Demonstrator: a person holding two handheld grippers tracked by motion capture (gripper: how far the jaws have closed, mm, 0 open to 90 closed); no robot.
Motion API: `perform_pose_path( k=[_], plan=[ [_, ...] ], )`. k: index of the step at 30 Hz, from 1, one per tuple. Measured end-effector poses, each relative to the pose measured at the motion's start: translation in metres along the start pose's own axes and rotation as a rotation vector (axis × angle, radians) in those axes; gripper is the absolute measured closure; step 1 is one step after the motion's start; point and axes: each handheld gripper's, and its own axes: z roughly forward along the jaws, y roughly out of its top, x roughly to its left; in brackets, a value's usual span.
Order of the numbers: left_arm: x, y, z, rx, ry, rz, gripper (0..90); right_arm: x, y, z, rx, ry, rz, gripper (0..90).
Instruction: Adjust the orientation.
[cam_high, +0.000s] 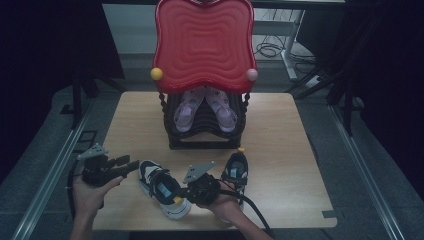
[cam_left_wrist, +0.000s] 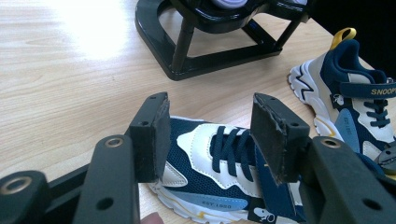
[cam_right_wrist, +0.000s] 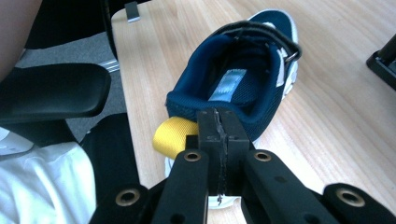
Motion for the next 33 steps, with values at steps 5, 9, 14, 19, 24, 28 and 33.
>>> perform_pose_path(
  k=[5, 9, 14, 19, 24, 28, 33],
  plan=[
    [0.0, 0.0, 0.001, -0.009, -0.07, -0.027, 47.7, 0.002, -0.004, 0.001, -0.003, 0.002, 0.008, 89.6],
    [-0.002, 0.0, 0.001, -0.003, -0.06, -0.019, 47.7, 0.005, -0.006, 0.002, -0.003, 0.011, 0.009, 89.6],
    [0.0, 0.0, -0.001, -0.005, -0.045, -0.019, 47.7, 0.012, -0.005, 0.007, 0.001, 0.031, -0.006, 89.6],
    [0.002, -0.001, -0.002, -0.006, -0.041, -0.025, 47.7, 0.016, -0.002, 0.012, 0.0, 0.046, -0.013, 89.6],
    [0.003, -0.001, -0.003, -0.009, -0.039, -0.026, 47.7, 0.021, -0.001, 0.014, -0.002, 0.051, -0.019, 89.6],
    [0.004, -0.001, -0.003, -0.007, -0.035, -0.025, 47.7, 0.026, 0.001, 0.018, -0.002, 0.063, -0.031, 89.6],
    [0.005, -0.001, -0.005, -0.01, -0.036, -0.029, 47.8, 0.034, 0.008, 0.027, -0.006, 0.08, -0.05, 89.6]
  ],
)
